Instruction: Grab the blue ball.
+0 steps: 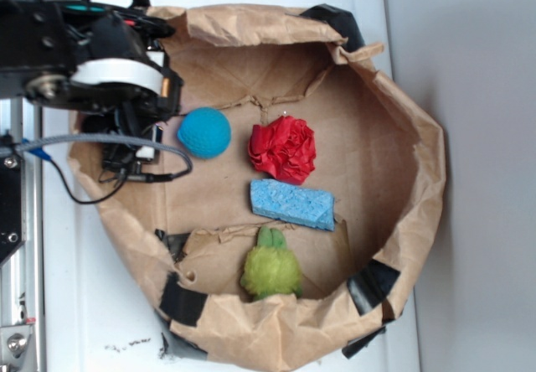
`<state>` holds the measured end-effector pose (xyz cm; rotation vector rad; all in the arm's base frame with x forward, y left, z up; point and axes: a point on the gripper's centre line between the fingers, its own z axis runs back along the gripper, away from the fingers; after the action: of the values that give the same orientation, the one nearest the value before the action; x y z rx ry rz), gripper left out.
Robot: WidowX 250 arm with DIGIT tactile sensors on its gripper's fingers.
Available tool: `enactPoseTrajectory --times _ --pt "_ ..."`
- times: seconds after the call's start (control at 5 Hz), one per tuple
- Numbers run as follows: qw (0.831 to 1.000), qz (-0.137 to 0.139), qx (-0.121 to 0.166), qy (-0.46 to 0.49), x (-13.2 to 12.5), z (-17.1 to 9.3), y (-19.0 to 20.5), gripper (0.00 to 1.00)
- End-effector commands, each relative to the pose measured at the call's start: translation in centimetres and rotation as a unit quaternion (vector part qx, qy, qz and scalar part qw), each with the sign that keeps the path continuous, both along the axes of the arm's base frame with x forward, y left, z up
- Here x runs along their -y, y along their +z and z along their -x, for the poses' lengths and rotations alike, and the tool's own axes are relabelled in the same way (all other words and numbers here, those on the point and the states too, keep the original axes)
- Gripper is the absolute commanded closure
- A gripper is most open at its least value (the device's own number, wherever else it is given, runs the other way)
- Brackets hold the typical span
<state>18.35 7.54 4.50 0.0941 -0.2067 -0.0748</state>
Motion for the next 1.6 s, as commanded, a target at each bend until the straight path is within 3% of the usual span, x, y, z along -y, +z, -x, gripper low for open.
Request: enactPoseTrajectory --times 0.0,0.2,1.4 --pt "0.999 0.023 0.006 0.022 0.0 -1.7 2.8 1.0" --pt "0.999 0.036 -0.002 0.02 0.4 -1.3 4.1 0.0" --pt "0.999 0.035 -0.01 0.027 1.0 -1.7 4.4 0.0"
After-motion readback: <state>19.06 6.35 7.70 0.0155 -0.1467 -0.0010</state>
